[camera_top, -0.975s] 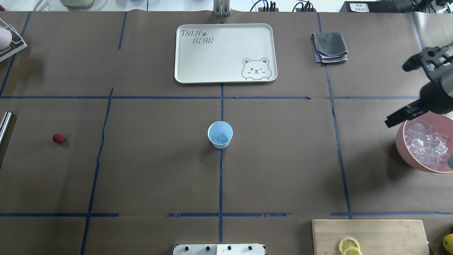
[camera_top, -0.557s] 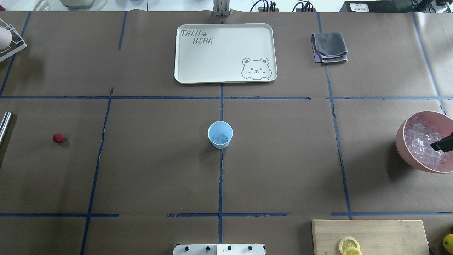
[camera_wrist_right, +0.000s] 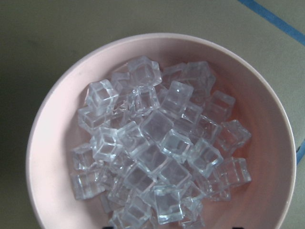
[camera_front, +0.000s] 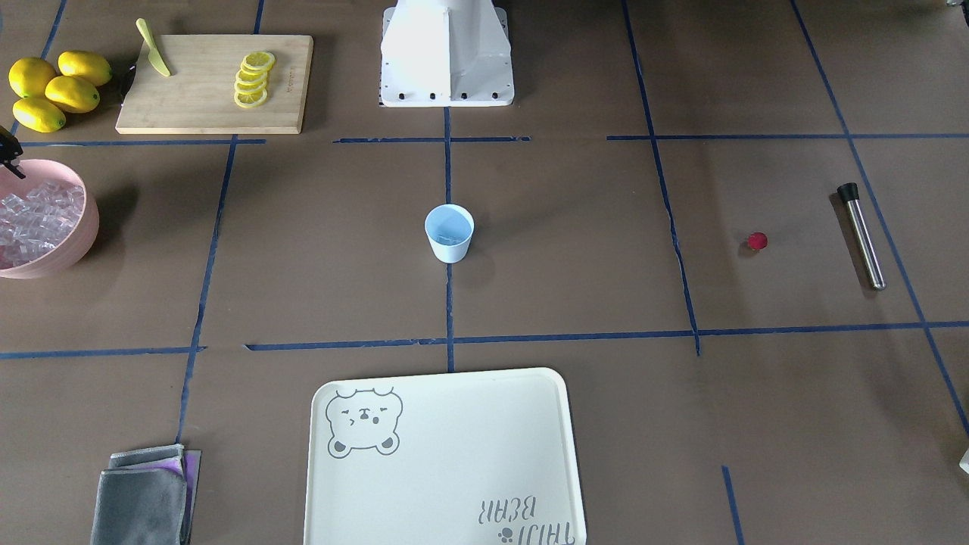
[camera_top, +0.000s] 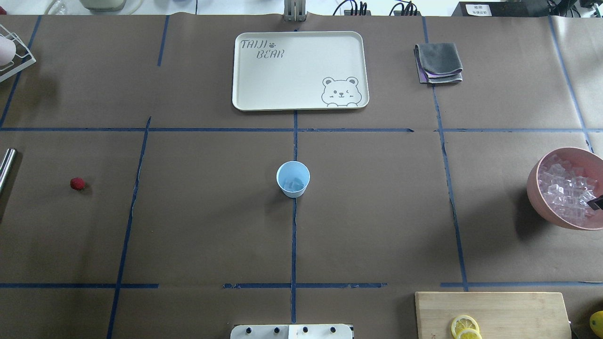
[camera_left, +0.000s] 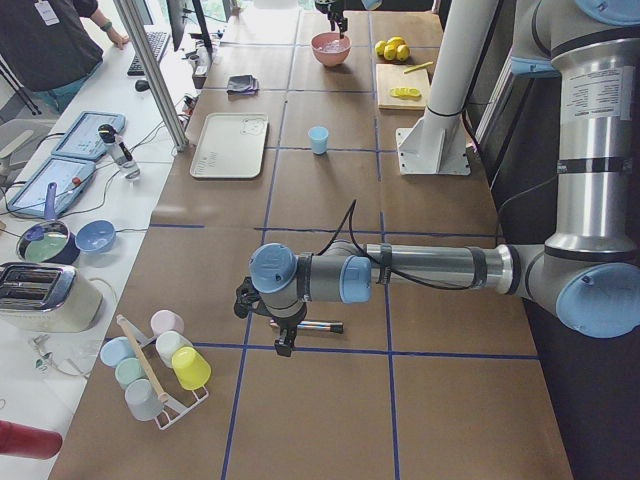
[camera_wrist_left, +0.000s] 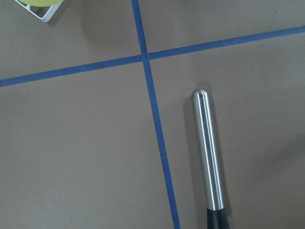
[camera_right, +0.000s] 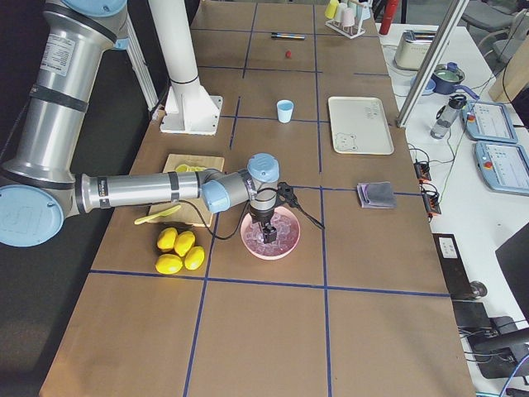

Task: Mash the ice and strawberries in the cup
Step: 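Lower the right gripper into the bowl and grasp a third ice cube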

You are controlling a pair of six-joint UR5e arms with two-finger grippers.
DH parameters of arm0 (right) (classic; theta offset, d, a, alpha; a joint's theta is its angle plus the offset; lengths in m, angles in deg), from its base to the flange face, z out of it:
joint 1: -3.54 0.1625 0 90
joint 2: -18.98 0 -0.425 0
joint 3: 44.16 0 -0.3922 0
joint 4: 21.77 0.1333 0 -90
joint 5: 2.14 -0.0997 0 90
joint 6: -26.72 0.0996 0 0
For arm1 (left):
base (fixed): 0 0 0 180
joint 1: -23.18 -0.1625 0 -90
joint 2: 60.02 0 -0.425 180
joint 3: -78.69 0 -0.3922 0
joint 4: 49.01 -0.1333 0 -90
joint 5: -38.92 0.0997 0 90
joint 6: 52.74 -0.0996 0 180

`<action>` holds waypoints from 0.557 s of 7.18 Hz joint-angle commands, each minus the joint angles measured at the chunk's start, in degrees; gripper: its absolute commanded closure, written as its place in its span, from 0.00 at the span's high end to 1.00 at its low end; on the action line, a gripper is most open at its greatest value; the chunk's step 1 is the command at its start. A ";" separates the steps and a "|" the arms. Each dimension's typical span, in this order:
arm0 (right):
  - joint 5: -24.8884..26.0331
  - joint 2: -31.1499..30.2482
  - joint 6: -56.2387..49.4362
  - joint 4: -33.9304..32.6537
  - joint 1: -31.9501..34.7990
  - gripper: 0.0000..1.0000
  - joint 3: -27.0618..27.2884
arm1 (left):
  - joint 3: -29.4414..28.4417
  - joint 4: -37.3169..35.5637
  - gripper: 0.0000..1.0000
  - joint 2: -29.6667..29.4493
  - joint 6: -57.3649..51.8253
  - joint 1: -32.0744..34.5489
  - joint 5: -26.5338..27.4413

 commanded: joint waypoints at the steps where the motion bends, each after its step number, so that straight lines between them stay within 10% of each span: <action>1: 0.01 1.82 -0.08 -0.06 -0.33 0.77 -2.06 | -0.03 0.00 1.00 0.00 0.00 0.00 0.07; 4: 0.01 2.97 0.18 -0.15 -2.43 0.73 -3.73 | -0.03 0.00 1.00 0.00 0.00 0.00 0.07</action>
